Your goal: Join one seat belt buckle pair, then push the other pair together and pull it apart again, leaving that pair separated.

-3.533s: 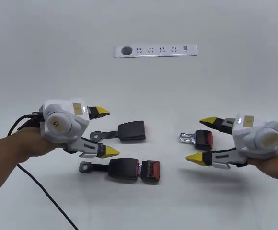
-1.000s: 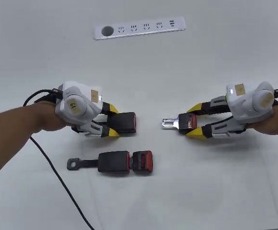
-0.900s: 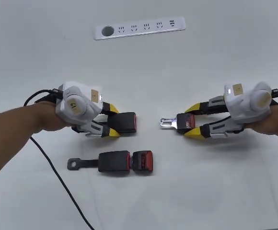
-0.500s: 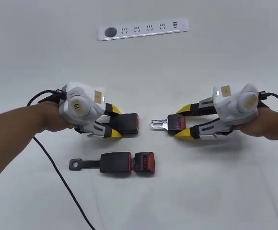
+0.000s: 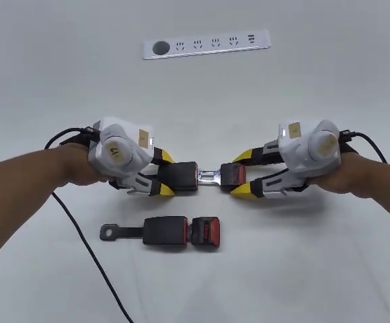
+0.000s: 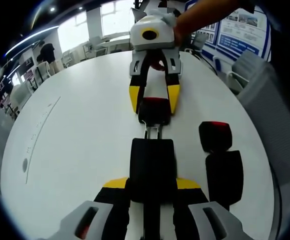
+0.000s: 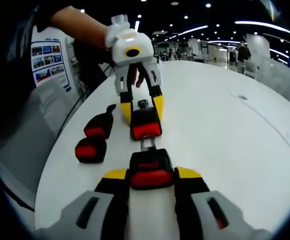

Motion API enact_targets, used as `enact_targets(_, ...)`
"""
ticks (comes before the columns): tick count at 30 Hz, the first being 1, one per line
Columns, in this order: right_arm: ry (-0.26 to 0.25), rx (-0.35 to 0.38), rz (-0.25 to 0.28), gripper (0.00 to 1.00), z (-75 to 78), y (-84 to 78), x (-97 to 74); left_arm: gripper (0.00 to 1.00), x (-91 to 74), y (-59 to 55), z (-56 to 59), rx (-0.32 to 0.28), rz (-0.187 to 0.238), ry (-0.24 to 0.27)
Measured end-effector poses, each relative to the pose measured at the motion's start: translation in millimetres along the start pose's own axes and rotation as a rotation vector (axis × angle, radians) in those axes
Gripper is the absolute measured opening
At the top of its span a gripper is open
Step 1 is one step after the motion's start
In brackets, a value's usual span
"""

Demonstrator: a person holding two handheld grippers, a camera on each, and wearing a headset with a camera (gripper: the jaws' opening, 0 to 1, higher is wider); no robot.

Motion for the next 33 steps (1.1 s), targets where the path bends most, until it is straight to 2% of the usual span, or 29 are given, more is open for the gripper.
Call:
enact_targets(5,0.014,-0.012,-0.016,0.36,2.9,2.1,1.8,0.34,-0.4,0.4,0.9,0.007,-0.003,0.000)
enact_targets(8,0.024,-0.018,-0.031,0.36,4.9,7.6,8.6,0.34,-0.7,0.9,1.3,0.006,-0.008,-0.001)
enact_targets(10,0.027,-0.048,-0.051,0.36,6.5,8.1,9.5,0.34,-0.8,1.0,1.5,0.005,-0.008,-0.001)
enact_targets(17,0.032,-0.019,-0.051,0.36,10.3,8.3,8.5,0.34,-0.3,1.7,1.6,0.016,-0.017,-0.005)
enact_targets(21,0.034,-0.035,-0.072,0.36,10.4,11.5,12.9,0.34,-0.7,0.7,1.2,0.015,-0.022,-0.005)
enact_targets(28,0.020,-0.026,-0.077,0.35,9.3,17.1,24.5,0.33,0.1,1.6,1.3,0.019,-0.033,-0.008)
enact_targets(33,0.014,-0.023,-0.075,0.35,14.1,15.8,25.2,0.33,0.2,0.3,0.4,0.013,-0.030,-0.008)
Point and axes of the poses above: the centre of the closed fingertips' face, and the gripper's own axes: x roughly forward along the fingers, z roughly to its right, y roughly out of its top, the point moved 3 cm from there along -x, roughly backward along the fingers, and after that the axes turned 1 degree about -x, right-handed, at the moved point
